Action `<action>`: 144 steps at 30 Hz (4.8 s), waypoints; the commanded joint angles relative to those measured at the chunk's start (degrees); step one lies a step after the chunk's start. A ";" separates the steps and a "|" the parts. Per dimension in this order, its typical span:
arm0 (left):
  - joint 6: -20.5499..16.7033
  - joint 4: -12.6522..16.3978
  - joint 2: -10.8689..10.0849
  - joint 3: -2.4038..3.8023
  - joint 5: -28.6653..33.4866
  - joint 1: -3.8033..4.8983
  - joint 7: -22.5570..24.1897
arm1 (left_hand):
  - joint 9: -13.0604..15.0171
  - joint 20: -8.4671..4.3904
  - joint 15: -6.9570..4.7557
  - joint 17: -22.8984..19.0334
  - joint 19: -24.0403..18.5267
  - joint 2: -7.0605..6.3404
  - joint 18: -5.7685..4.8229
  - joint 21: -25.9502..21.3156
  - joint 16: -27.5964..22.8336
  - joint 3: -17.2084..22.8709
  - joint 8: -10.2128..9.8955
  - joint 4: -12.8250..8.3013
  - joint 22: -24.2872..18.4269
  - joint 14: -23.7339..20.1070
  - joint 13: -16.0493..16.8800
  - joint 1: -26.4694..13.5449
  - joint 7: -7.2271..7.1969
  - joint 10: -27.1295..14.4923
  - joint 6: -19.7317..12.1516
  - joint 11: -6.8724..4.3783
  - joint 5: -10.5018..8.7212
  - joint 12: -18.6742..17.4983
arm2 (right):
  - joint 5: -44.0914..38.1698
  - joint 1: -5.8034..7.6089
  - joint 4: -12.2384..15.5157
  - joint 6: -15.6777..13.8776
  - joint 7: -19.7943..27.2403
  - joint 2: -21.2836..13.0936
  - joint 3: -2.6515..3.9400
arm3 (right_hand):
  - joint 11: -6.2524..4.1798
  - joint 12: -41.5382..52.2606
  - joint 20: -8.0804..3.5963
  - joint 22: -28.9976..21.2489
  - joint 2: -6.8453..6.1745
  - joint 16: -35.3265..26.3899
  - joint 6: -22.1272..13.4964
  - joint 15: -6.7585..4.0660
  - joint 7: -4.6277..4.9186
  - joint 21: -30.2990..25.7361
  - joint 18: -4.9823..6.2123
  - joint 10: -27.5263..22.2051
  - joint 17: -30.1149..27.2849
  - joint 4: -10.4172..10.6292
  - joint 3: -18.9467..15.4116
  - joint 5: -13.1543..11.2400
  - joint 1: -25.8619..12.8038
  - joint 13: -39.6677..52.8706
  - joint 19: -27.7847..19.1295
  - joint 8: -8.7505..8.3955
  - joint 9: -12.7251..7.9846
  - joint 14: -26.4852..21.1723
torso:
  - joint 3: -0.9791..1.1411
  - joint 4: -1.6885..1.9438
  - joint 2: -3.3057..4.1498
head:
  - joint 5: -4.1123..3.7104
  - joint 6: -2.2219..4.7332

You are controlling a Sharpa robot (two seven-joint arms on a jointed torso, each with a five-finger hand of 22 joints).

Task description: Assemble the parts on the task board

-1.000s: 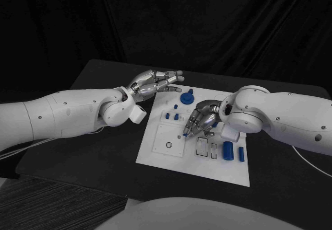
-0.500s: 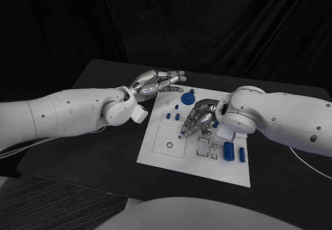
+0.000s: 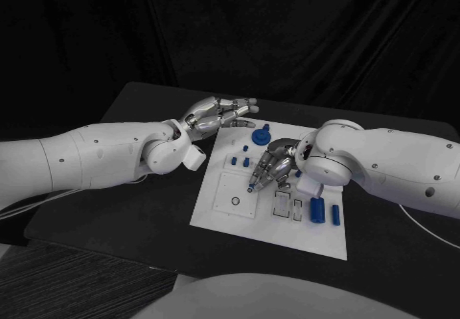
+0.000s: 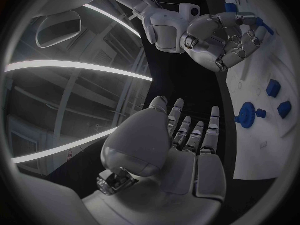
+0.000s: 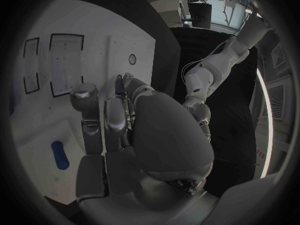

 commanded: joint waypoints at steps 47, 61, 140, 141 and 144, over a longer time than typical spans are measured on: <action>0.52 -0.55 0.85 0.05 0.30 -0.14 0.23 | 0.80 0.02 0.42 0.66 0.71 -0.09 -1.93 1.08 1.25 2.93 1.27 0.08 -0.57 0.87 0.65 0.92 0.23 0.74 0.57 0.22 1.45 1.00 | 1.14 -0.83 -1.19 0.66 -4.00 1.56 0.02 | -0.76 0.08 0.14 5.84 0.48 -1.01 1.16 -0.23 0.22 -4.17 0.94 2.47 -1.39 -0.84 3.76 3.06 -1.45 0.47 -1.62 0.52 0.97 1.05 | 0.13 -0.15 0.06 | 0.69 0.01; 0.77 -0.75 1.11 0.05 0.30 -0.22 -0.12 | 0.79 0.02 0.45 0.66 0.73 -0.12 -1.93 1.08 1.27 3.03 1.28 0.03 -0.60 0.89 0.64 1.01 0.24 0.73 0.54 0.23 1.54 0.97 | 1.11 -0.83 -1.32 1.43 -4.39 1.66 0.02 | -0.72 0.06 0.17 5.50 0.72 -1.36 0.87 -0.21 0.28 -5.61 1.17 2.43 -1.81 -0.97 3.94 3.08 -1.66 0.54 -2.23 0.34 0.96 0.85 | 0.13 -0.14 0.05 | 0.55 0.01; 1.68 -0.83 1.18 0.05 0.30 -0.87 -1.26 | 0.75 -0.01 1.32 0.81 1.14 -0.12 -1.87 1.24 1.85 3.76 1.40 0.08 -0.56 1.73 0.66 1.28 0.30 0.86 0.45 0.20 1.74 1.10 | -1.29 -1.66 -0.71 -4.37 -2.15 2.10 0.02 | -1.86 3.16 -0.08 3.67 3.32 -7.01 -7.58 -0.86 -0.58 -13.35 2.35 2.84 -9.16 -1.66 3.48 1.76 -5.03 3.49 -5.21 -2.02 0.34 -1.28 | 0.14 -0.14 0.06 | 0.85 0.01; 1.69 -0.83 1.17 0.05 0.30 -0.89 -1.27 | 0.75 -0.01 1.32 0.81 1.14 -0.12 -1.87 1.24 1.85 3.76 1.40 0.08 -0.56 1.73 0.66 1.28 0.30 0.86 0.45 0.20 1.74 1.10 | -1.34 -1.67 -0.65 -4.50 -2.06 2.05 0.02 | -1.90 3.24 -0.11 3.66 3.24 -7.01 -7.57 -0.89 -0.62 -13.40 2.36 2.85 -9.18 -1.75 3.46 1.75 -4.99 3.55 -5.21 -1.96 0.36 -1.27 | 0.14 -0.15 0.05 | 0.89 0.01; 1.69 -0.82 1.10 0.05 0.30 -0.94 -1.28 | 0.75 -0.01 1.32 0.81 1.14 -0.12 -1.87 1.24 1.85 3.76 1.40 0.08 -0.56 1.73 0.66 1.28 0.30 0.86 0.45 0.20 1.74 1.10 | -1.44 -1.68 -0.41 -4.92 -1.50 1.73 0.02 | -2.05 3.73 -0.26 3.63 2.42 -7.11 -8.39 -1.04 -0.82 -13.61 2.36 2.73 -9.49 -2.16 3.19 1.70 -5.04 3.97 -5.14 -2.04 0.27 -1.23 | 0.14 -0.16 0.04 | 0.97 0.01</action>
